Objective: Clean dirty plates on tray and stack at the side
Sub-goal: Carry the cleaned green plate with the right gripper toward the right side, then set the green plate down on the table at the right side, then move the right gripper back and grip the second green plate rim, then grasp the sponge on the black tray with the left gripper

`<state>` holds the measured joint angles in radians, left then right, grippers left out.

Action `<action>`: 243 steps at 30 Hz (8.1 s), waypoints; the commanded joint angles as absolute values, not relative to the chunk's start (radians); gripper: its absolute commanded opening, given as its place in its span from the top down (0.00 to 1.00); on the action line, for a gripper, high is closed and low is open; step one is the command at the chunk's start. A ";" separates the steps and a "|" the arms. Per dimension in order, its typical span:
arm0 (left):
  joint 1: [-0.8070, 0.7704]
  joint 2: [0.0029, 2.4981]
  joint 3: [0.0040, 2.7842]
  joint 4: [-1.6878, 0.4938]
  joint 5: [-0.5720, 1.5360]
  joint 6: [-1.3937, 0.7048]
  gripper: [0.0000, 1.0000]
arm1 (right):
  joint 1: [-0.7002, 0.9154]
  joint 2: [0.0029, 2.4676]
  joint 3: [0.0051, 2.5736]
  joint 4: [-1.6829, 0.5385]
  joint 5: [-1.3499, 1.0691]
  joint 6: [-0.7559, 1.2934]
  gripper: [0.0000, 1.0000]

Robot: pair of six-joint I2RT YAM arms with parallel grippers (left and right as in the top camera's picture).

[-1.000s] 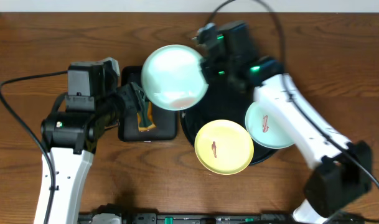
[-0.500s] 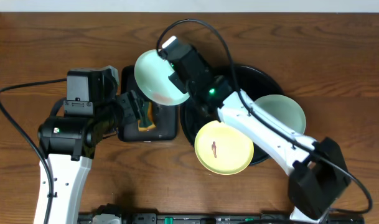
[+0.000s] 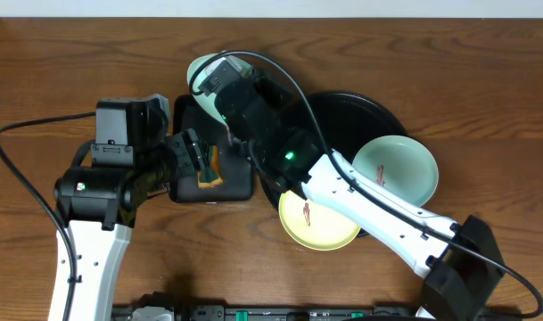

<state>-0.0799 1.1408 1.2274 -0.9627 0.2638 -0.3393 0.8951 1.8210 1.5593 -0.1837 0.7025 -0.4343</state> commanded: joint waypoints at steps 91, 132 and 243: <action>-0.077 1.137 1.248 -0.937 0.269 -0.333 0.23 | -0.613 1.498 1.060 -0.693 -0.505 0.208 0.58; -0.077 1.192 1.248 -0.928 0.270 -0.333 0.24 | -0.091 1.476 1.023 -0.528 -0.258 0.321 0.99; -0.186 1.863 1.072 -0.630 -0.034 -0.439 0.92 | 0.179 1.773 1.632 -1.025 -0.232 0.080 0.55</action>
<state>-0.1871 1.8282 1.0870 -0.6239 -0.0071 -0.4320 0.1741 1.7756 1.6341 -1.0275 -0.2321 0.0937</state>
